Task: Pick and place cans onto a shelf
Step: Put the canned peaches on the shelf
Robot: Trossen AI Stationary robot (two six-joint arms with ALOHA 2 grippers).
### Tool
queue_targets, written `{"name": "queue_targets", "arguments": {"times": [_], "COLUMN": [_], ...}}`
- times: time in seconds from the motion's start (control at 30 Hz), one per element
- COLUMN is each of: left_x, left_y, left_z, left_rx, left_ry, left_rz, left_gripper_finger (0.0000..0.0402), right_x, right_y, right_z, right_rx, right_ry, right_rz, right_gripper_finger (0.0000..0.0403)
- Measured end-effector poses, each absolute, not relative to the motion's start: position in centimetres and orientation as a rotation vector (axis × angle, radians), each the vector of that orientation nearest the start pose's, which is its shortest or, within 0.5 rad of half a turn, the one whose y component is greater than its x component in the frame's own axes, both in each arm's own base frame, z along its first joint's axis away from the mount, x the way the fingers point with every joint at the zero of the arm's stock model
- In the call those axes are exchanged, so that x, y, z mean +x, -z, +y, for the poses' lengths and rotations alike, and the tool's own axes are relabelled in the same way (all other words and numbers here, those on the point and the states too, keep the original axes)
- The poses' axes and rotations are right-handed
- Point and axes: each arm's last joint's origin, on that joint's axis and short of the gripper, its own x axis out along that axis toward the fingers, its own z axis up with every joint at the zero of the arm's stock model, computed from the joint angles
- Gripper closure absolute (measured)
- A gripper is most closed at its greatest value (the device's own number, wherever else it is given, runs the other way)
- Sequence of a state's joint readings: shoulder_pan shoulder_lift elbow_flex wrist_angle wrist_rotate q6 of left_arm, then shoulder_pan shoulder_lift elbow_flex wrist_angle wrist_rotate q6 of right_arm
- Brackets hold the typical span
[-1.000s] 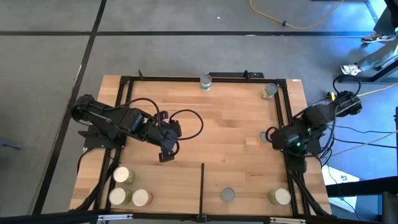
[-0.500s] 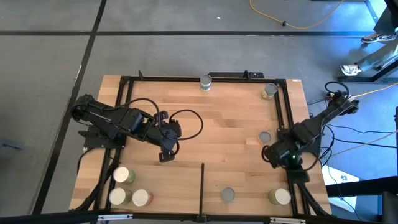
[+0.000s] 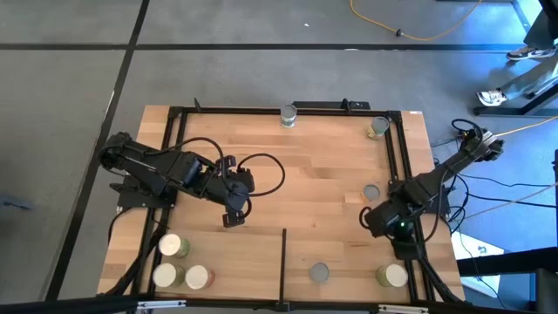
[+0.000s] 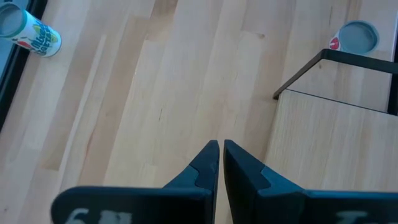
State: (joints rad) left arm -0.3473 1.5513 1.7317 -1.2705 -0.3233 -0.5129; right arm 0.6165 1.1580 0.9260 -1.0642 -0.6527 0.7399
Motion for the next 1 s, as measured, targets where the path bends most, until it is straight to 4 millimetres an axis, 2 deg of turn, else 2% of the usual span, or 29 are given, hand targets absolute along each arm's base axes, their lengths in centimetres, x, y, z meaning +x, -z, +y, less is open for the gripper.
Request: {"name": "queue_targets", "arguments": {"times": [0.13, 0.23, 0.57, 1.0], "left_x": [27.5, 27.5, 27.5, 27.5], "left_y": [-38.6, -38.6, -38.6, -38.6], "left_z": [-9.0, -9.0, -9.0, -9.0], "left_rx": [-0.108, -0.108, -0.108, -0.107], "left_ry": [-0.239, -0.239, -0.239, -0.239], "left_rz": [0.996, 0.996, 0.996, 0.996], "left_gripper_finger": [0.0386, 0.0386, 0.0386, 0.0386], "right_x": [14.3, 14.0, 13.5, 14.3], "right_y": [-25.9, -25.8, -25.3, -22.9], "right_z": [13.1, 13.5, 15.4, 17.7], "right_rx": [0.382, 0.312, 0.321, 0.252], "right_ry": [-0.538, -0.528, -0.53, -0.518], "right_rz": [1.598, 1.57, 1.602, 1.673], "right_gripper_finger": [0.0332, 0.0332, 0.0336, 0.0337]}}
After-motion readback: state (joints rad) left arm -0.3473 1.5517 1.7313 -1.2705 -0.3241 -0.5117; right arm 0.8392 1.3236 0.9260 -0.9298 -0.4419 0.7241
